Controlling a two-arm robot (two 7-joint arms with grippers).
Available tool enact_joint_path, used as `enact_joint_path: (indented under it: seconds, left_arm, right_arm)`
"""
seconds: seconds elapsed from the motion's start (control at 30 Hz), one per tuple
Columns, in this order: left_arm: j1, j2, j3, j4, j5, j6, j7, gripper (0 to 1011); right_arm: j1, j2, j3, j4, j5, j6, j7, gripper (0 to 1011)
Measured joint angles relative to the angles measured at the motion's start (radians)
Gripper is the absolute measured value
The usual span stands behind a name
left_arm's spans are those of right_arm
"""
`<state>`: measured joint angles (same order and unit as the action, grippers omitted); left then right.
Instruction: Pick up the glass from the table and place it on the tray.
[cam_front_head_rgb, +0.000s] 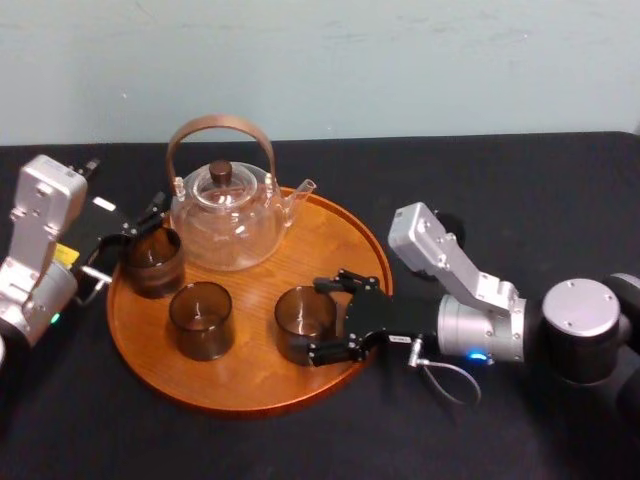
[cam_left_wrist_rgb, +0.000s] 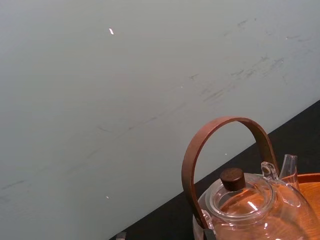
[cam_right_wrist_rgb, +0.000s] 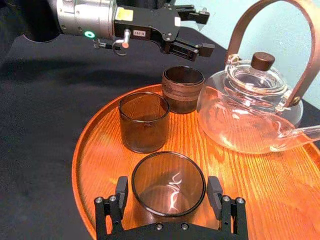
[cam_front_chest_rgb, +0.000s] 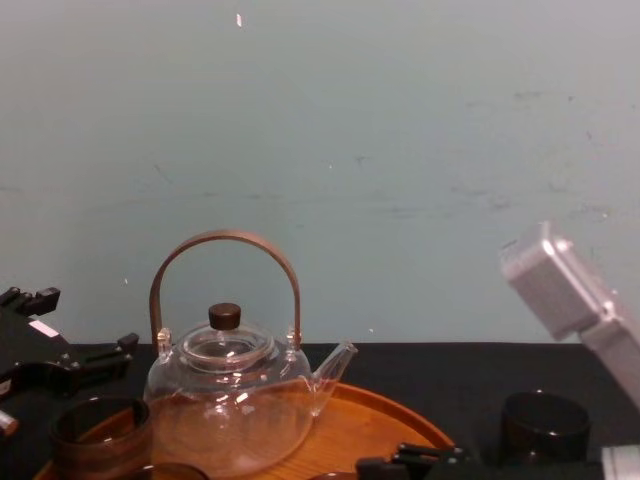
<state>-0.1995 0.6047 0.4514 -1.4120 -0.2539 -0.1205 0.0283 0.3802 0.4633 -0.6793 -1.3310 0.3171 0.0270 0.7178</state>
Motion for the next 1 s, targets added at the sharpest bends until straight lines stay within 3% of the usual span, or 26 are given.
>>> enact_joint_path:
  seconds: [0.47, 0.73, 1.0]
  left_arm:
    - [0.000, 0.000, 0.000, 0.000, 0.000, 0.000, 0.000, 1001]
    - [0.000, 0.000, 0.000, 0.000, 0.000, 0.000, 0.000, 1001]
    - [0.000, 0.000, 0.000, 0.000, 0.000, 0.000, 0.000, 1001]
  right_arm:
    - [-0.056, 0.093, 0.038, -0.086, 0.052, -0.013, 0.026, 1002]
    - [-0.118, 0.177, 0.089, -0.159, 0.102, -0.034, 0.028, 1002]
    - [-0.162, 0.214, 0.139, -0.187, 0.128, -0.039, -0.015, 1002]
